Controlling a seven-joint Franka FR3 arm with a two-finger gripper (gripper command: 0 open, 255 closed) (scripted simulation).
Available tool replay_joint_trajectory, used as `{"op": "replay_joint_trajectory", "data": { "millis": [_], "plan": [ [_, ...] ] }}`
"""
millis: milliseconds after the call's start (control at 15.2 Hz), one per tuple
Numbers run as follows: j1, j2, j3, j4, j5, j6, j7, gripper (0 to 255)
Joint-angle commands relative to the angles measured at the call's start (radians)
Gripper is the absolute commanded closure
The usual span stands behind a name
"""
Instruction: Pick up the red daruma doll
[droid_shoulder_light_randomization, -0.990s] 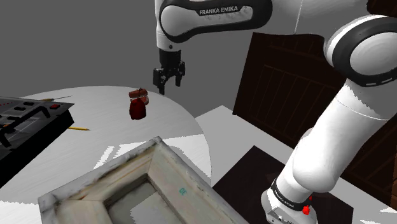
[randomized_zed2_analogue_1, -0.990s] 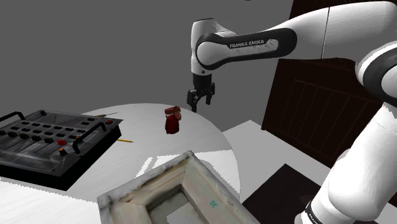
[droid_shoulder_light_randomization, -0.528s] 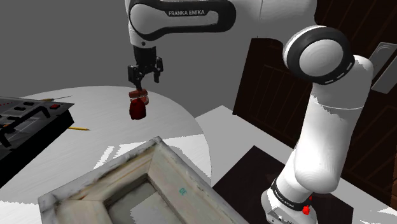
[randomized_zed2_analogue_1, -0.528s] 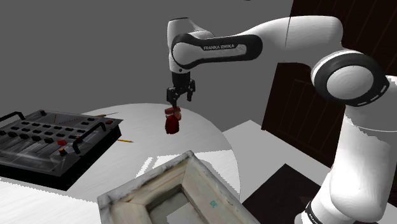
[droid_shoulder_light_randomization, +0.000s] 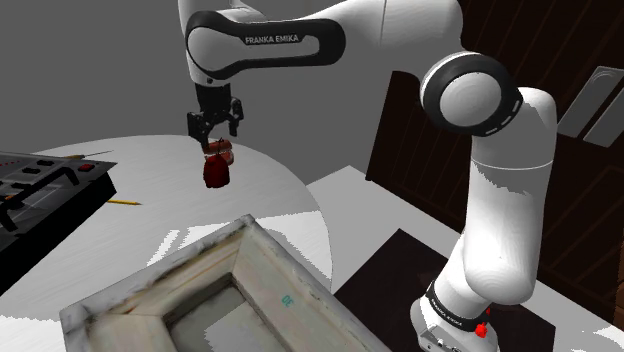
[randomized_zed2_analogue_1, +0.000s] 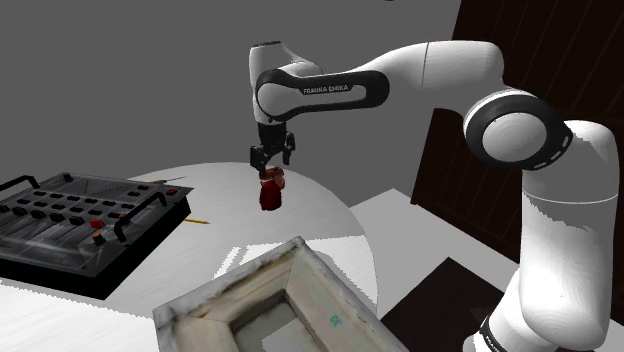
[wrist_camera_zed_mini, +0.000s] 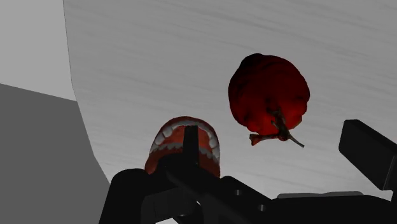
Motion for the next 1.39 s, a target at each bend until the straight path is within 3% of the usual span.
{"op": "replay_joint_trajectory", "data": {
  "millis": [0,132,198,792,1320],
  "plan": [
    [-0.001,-0.003,0.0,-0.035,0.0,0.032,0.003,0],
    [-0.002,-0.004,0.0,-0.043,0.0,0.04,0.004,0],
    [-0.003,-0.004,-0.001,-0.044,0.0,0.041,0.003,255],
    [-0.002,-0.004,0.0,-0.043,0.0,0.04,0.004,255],
    [0.008,0.012,0.001,0.088,-0.002,-0.075,-0.004,255]
  ]
}}
